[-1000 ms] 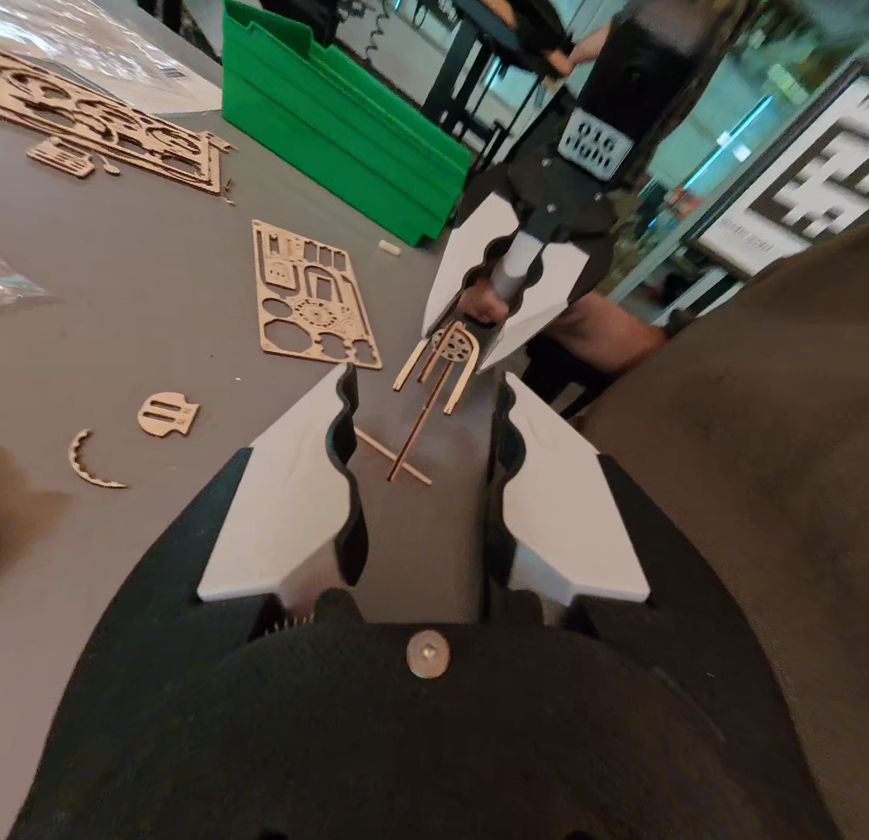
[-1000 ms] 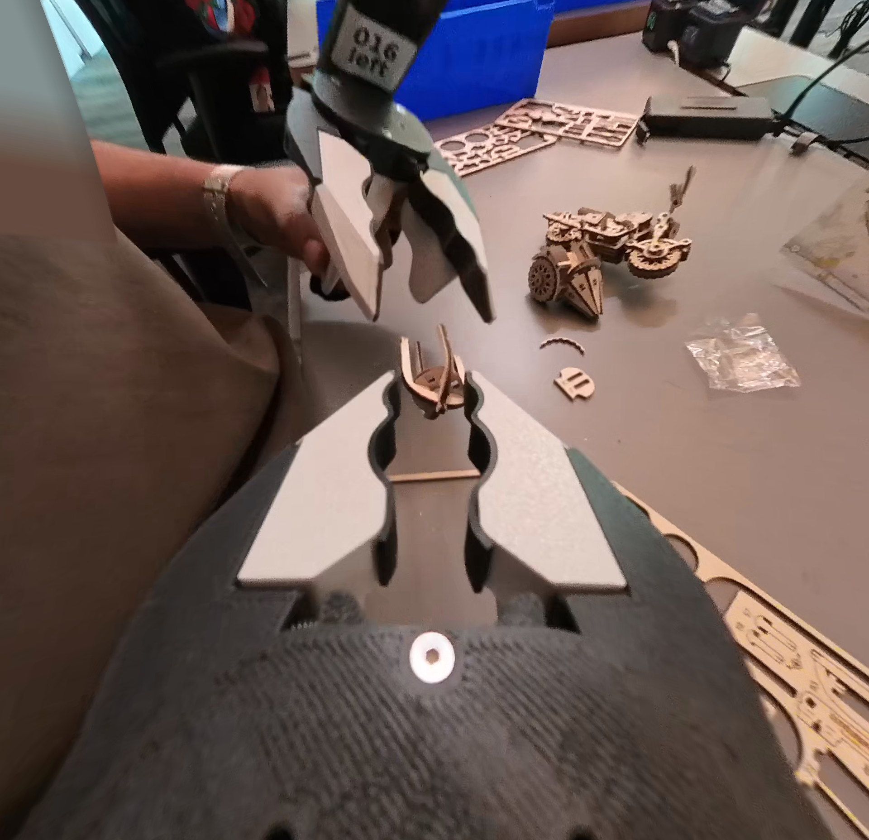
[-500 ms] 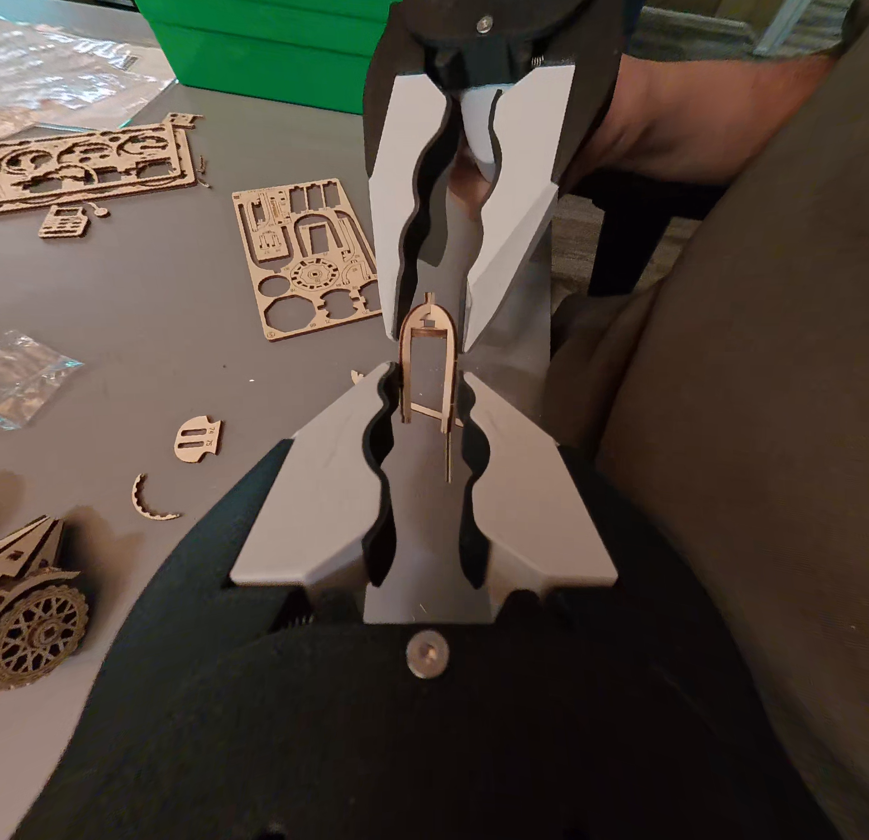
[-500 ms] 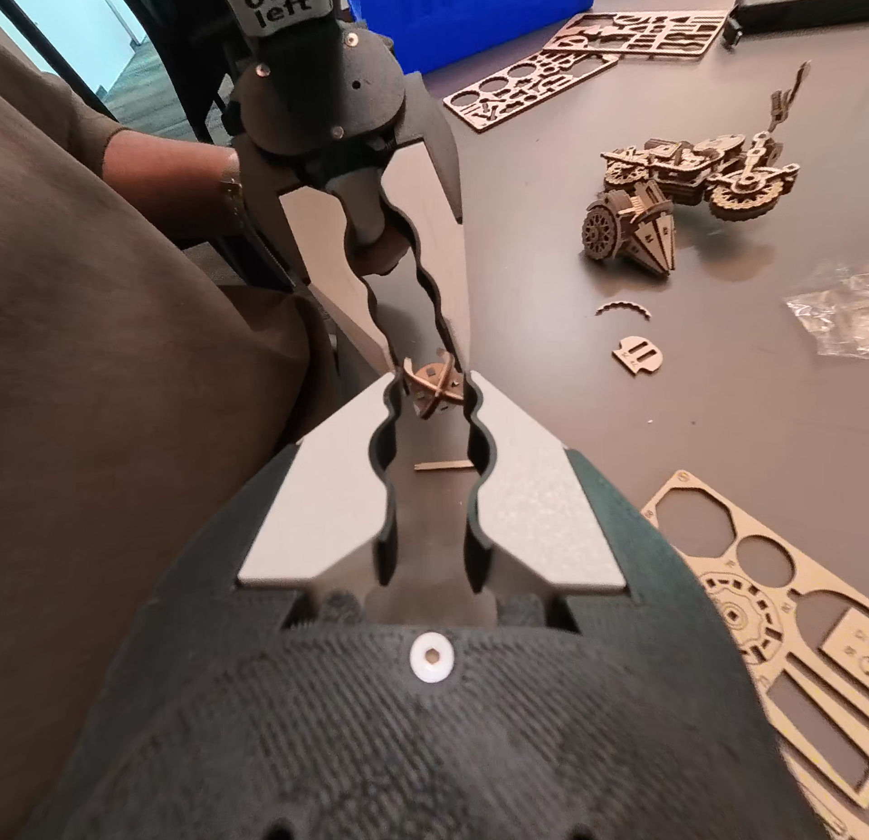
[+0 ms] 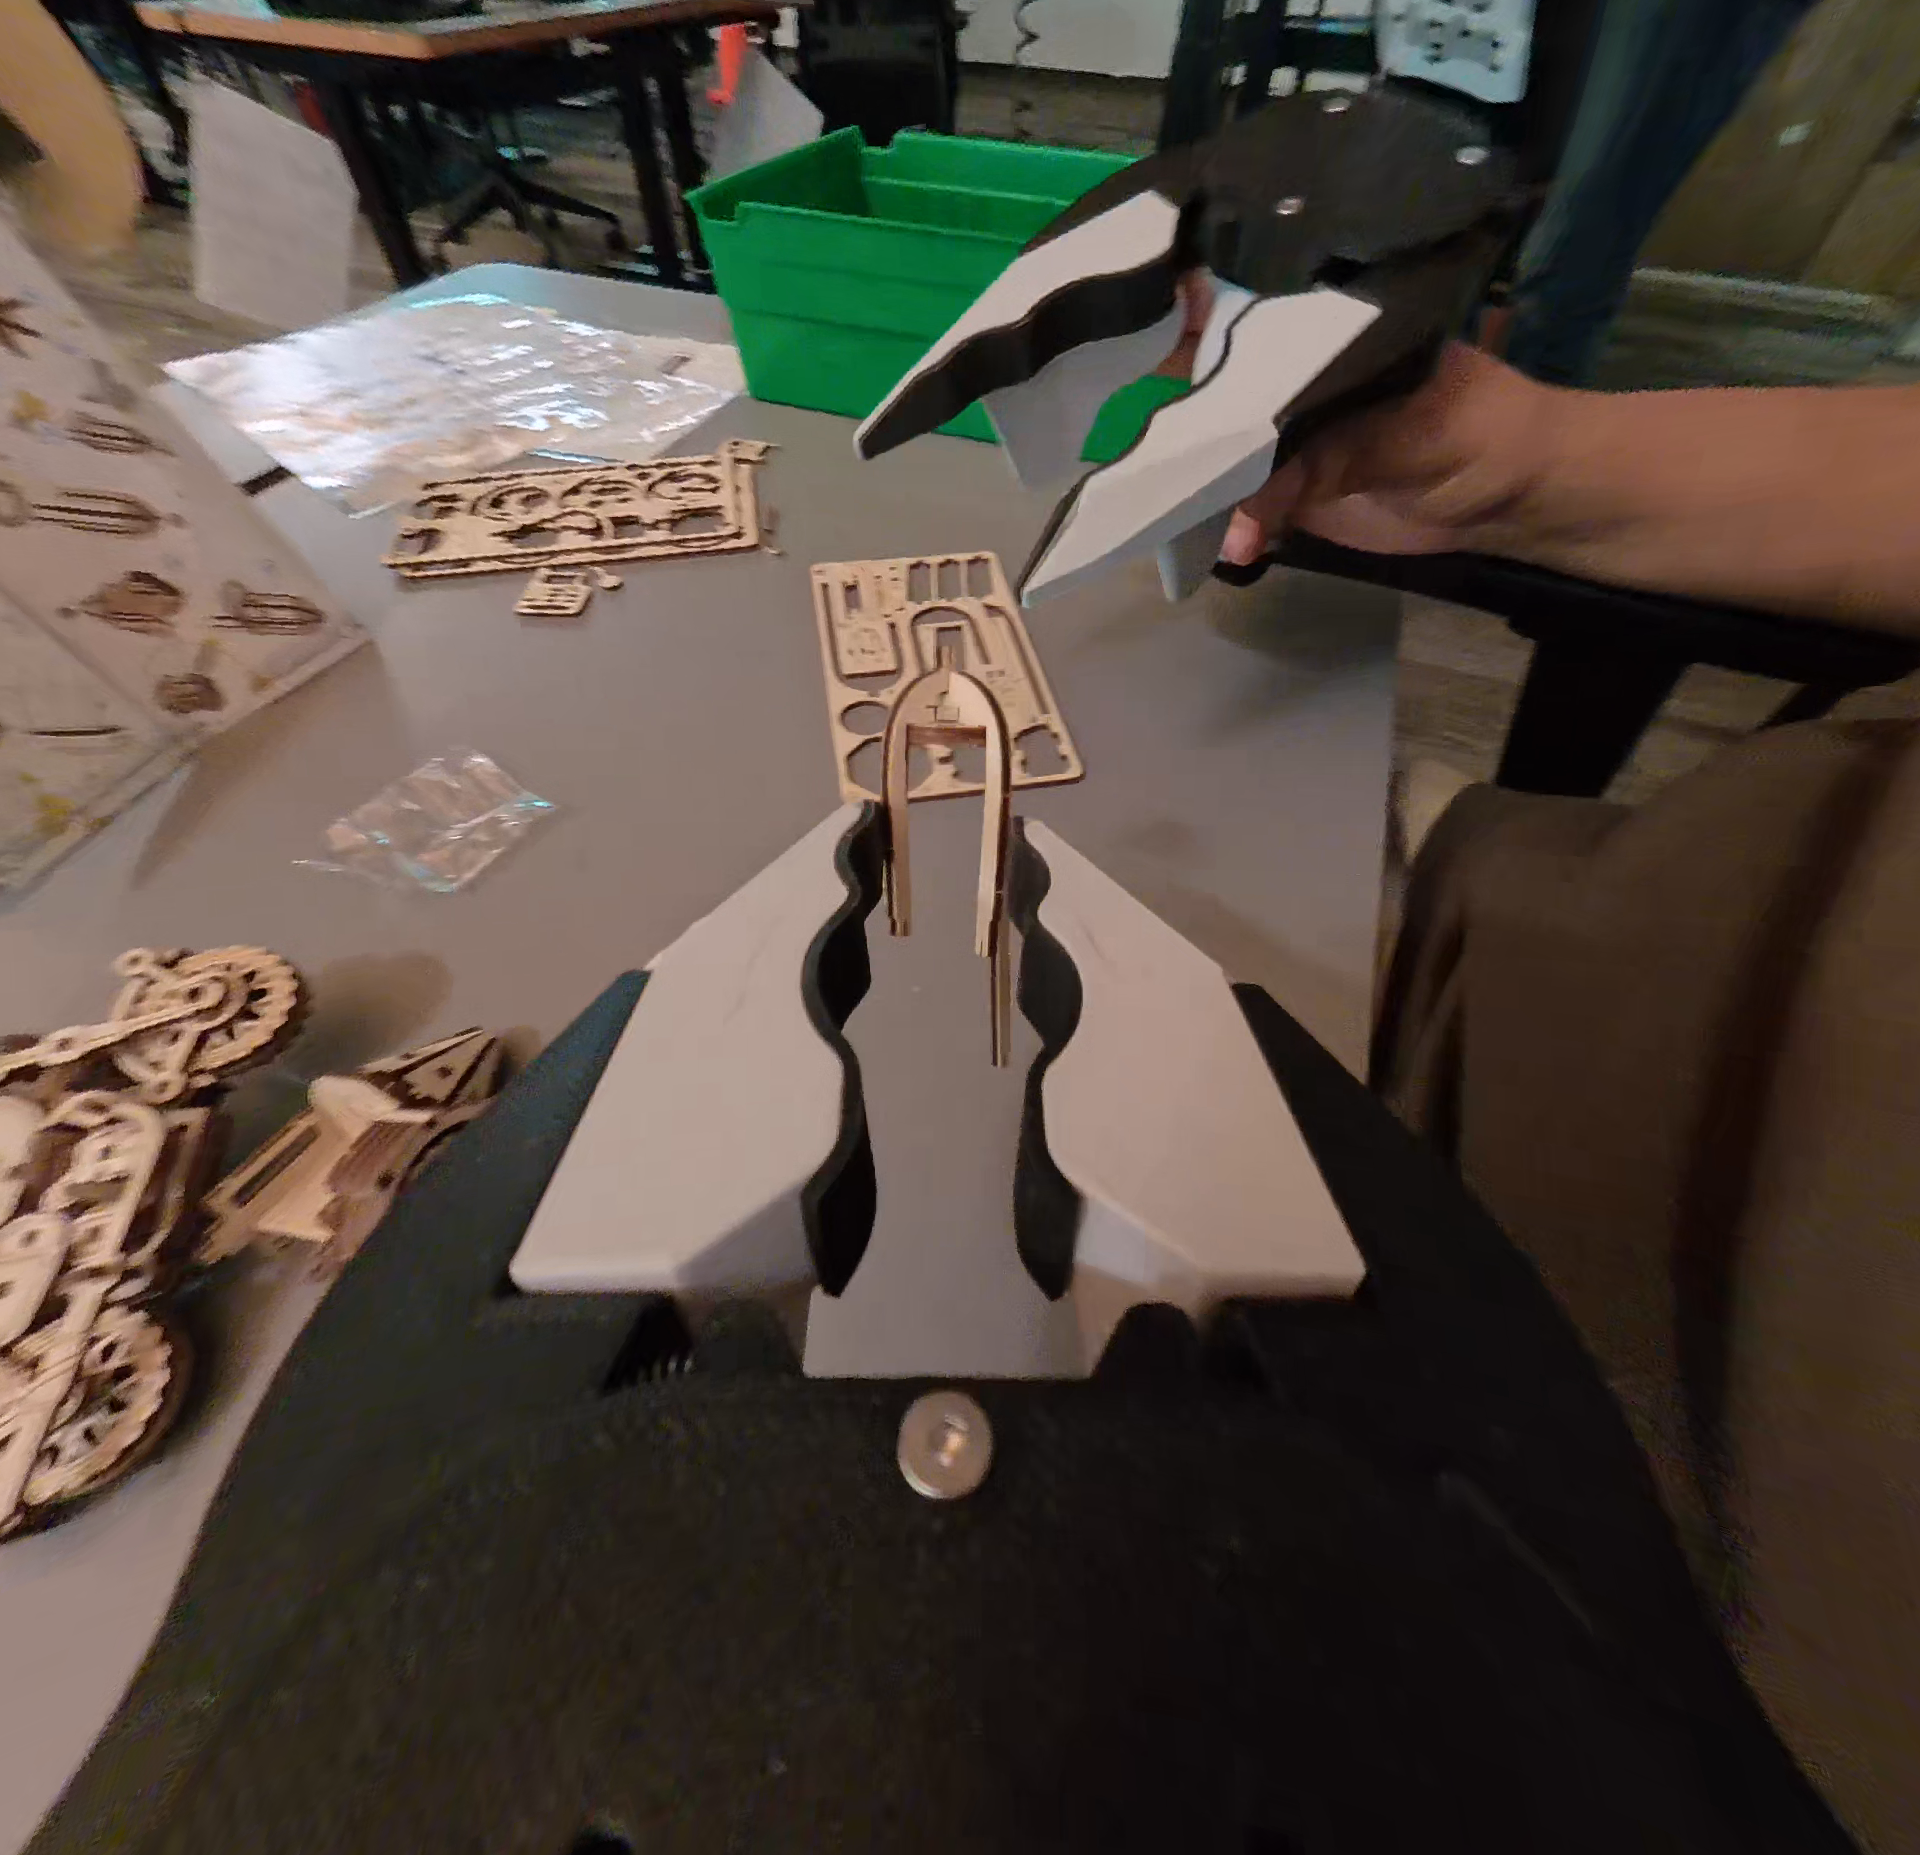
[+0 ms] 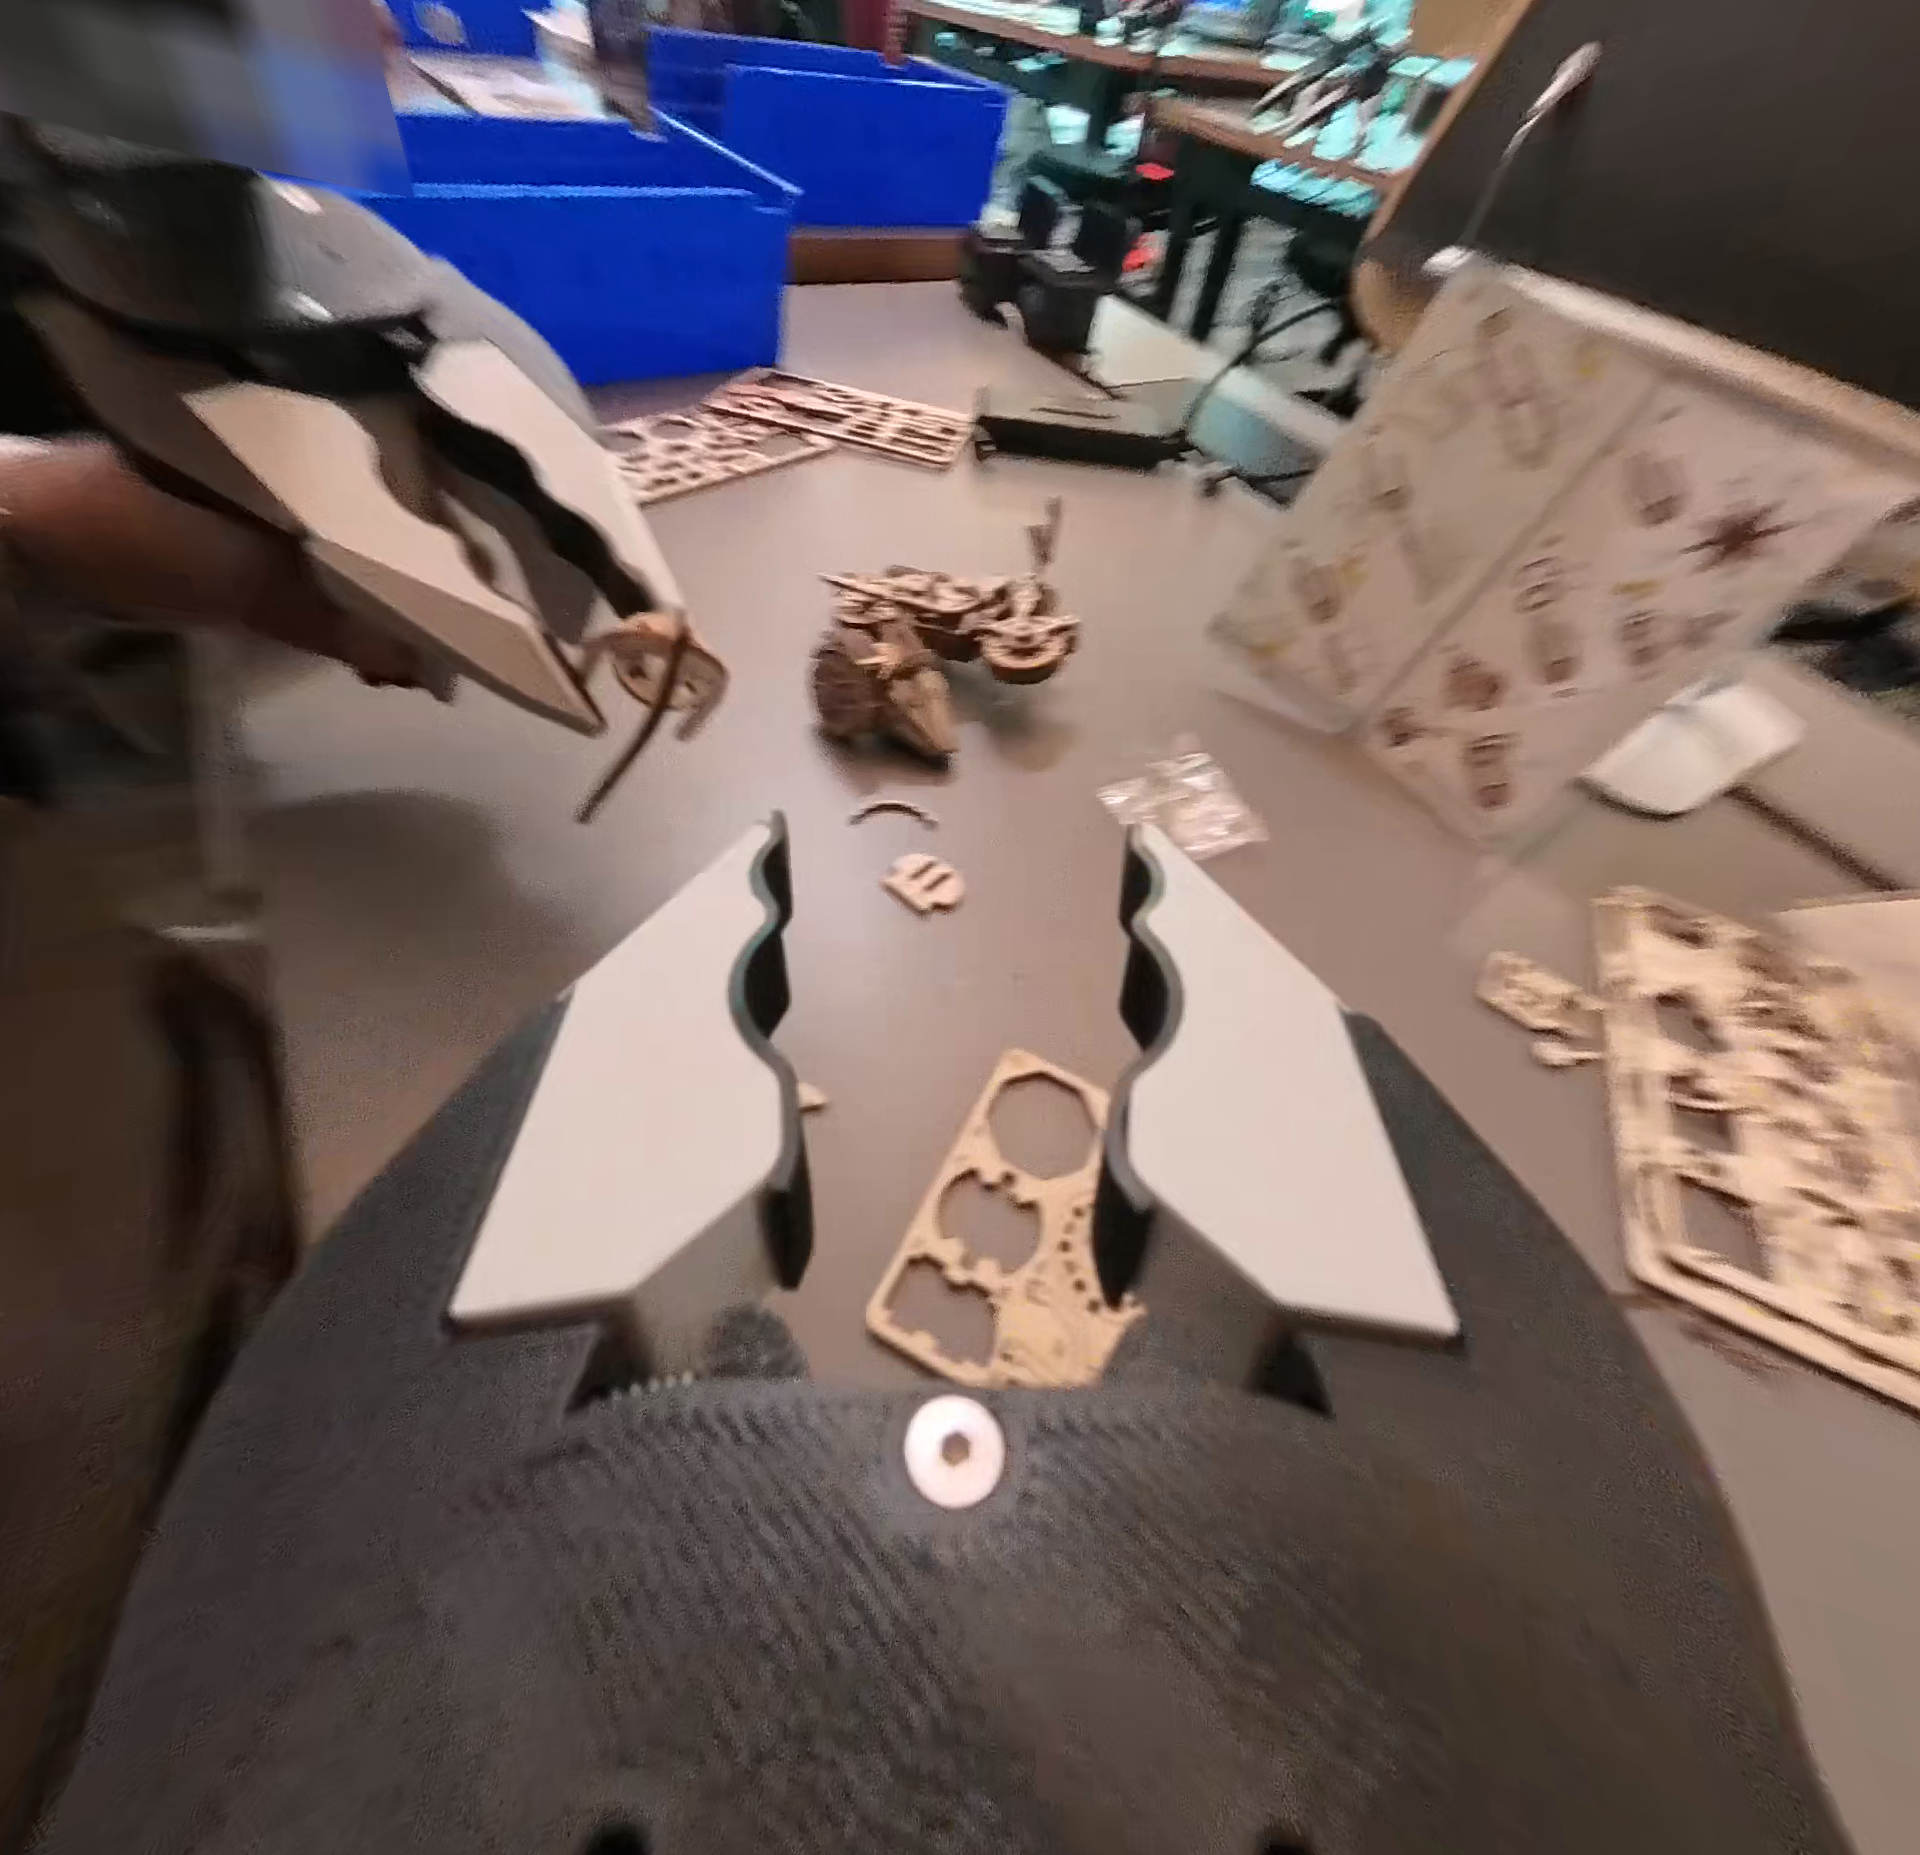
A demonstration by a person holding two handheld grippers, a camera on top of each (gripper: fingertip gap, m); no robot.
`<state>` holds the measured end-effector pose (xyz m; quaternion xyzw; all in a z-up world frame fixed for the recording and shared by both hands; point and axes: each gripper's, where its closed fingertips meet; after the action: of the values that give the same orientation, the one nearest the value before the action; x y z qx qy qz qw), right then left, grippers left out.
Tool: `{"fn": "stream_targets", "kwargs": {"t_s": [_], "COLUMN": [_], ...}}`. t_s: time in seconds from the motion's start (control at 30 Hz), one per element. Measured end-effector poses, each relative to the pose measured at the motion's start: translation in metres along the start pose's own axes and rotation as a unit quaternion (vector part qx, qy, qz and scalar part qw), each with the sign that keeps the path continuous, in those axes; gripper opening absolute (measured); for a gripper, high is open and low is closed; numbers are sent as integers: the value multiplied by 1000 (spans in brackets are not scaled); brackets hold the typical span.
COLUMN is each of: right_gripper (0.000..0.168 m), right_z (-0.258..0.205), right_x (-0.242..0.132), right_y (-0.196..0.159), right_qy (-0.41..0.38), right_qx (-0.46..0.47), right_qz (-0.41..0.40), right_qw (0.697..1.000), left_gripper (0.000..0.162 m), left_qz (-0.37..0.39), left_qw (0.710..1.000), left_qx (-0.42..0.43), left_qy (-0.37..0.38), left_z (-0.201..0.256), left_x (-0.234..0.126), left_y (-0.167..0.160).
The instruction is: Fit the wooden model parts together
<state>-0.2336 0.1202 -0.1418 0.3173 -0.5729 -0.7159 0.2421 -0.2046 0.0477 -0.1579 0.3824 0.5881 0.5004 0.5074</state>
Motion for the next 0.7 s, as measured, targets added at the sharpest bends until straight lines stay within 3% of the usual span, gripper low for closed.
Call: {"fn": "stream_targets", "kwargs": {"t_s": [0.1,0.23,0.33,0.47,0.7], "right_gripper": [76,44,52,27,39], "right_z": [-4,-19,-6,5,25], "right_x": [9,15,13,21,2], "right_y": [-3,-14,-9,-8,-18], "right_qy": [-49,-32,-59,-70,-103], "right_qx": [-32,10,46,35,-4], "right_qz": [12,-9,16,7,-19], "right_qw": [998,999,997,997,994], "left_gripper": [22,23,22,21,22], "left_qz": [-38,-79,-86,-119,-243], "left_qw": [998,988,981,964,908], "left_qx": [22,40,44,91,141], "left_qy": [52,123,171,221,311], "left_z": [-9,-18,-23,-39,-85], "left_x": [-4,-12,-21,-26,-11], "left_y": [-10,-20,-20,-15,-4]}}
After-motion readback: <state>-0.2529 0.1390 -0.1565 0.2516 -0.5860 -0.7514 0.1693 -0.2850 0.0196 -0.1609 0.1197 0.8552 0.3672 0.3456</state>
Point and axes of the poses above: each gripper's, where its closed fingertips meet, x out along the fingers, y out of its top, z = x × y across the jaws, and after that the axes turned 6 degrees about z, right-handed
